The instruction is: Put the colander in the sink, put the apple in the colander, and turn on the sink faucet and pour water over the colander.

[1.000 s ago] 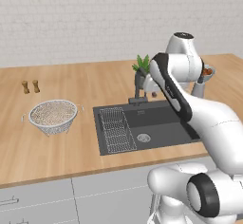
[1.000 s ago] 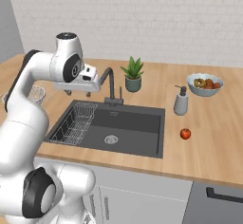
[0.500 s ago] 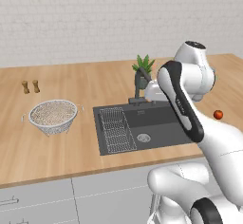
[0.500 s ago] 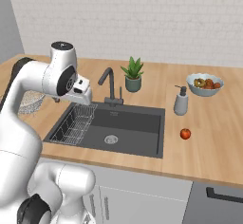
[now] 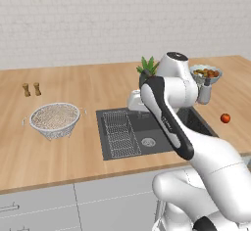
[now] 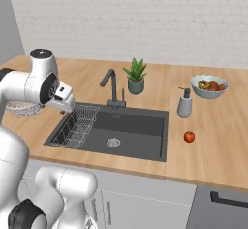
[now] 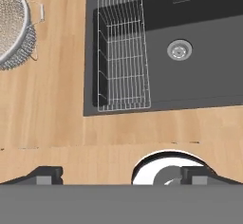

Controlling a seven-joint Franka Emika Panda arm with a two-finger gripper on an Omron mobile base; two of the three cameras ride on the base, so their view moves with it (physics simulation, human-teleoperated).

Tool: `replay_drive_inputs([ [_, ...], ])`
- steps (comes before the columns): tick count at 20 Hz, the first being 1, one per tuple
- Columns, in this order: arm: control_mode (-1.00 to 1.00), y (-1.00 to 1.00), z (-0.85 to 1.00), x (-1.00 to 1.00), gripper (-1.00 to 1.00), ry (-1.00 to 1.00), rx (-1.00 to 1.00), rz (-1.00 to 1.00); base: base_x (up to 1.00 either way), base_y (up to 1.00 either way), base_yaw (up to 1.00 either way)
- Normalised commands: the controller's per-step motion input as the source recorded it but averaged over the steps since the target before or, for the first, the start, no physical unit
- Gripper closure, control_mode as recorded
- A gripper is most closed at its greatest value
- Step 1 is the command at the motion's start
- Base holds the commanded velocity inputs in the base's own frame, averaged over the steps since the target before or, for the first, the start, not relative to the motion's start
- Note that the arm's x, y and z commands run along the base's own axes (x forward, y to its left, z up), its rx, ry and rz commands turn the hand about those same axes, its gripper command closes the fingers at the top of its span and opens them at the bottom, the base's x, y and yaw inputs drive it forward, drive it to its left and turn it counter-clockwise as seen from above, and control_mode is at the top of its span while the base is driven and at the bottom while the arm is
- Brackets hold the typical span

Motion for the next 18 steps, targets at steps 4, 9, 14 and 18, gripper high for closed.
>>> replay_drive_inputs([
  [4,-1.00,0.70,-0.10,0.36,-1.00,0.00,0.00,-0.03,0.00,0.00,0.00],
  [9,-1.00,0.76,-0.10,0.44,-1.00,0.00,0.00,0.00,0.00,0.00,0.00],
  [14,-1.00,0.70,-0.16,0.51,-1.00,0.07,0.01,0.00,0.00,0.00,0.00],
  [18,-1.00,0.72,-0.21,0.39,-1.00,0.05,0.02,-0.01,0.00,0.00,0.00],
])
